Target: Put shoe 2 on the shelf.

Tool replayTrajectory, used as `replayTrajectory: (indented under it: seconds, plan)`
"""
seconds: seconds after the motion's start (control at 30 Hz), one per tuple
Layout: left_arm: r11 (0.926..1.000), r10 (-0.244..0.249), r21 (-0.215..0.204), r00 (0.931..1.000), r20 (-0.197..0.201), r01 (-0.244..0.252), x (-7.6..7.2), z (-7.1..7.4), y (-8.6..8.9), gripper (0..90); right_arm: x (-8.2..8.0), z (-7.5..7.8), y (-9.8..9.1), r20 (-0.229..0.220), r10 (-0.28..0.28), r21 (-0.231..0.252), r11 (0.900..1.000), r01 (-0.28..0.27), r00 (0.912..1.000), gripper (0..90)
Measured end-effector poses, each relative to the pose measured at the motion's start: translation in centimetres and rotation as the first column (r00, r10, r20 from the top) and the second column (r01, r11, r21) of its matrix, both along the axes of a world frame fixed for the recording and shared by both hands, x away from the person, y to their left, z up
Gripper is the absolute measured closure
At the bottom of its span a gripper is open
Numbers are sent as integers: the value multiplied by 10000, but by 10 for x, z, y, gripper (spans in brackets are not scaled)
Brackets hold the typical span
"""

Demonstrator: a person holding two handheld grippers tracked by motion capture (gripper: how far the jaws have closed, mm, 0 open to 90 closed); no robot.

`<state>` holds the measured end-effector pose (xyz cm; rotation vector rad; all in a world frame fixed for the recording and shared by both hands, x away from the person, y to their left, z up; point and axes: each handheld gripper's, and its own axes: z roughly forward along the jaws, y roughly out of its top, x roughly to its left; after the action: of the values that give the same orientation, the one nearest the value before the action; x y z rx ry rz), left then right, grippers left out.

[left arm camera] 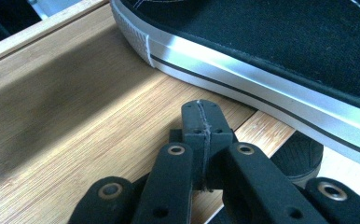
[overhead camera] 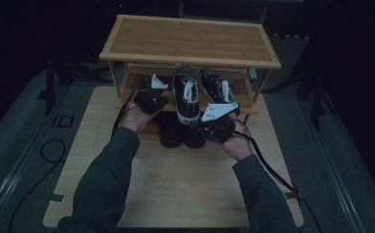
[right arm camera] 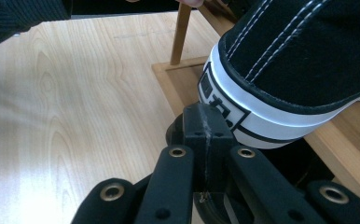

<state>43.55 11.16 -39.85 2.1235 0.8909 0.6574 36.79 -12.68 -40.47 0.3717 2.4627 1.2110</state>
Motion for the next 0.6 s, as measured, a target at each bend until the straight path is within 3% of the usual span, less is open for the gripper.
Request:
replayTrajectory:
  seconds: [0.6]
  plan:
    - [10000, 18, -85, 10000, 2, -18, 0, -1, 0, 900, 5, 4, 22, 514, -74, -729, 9973, 111, 9987, 900]
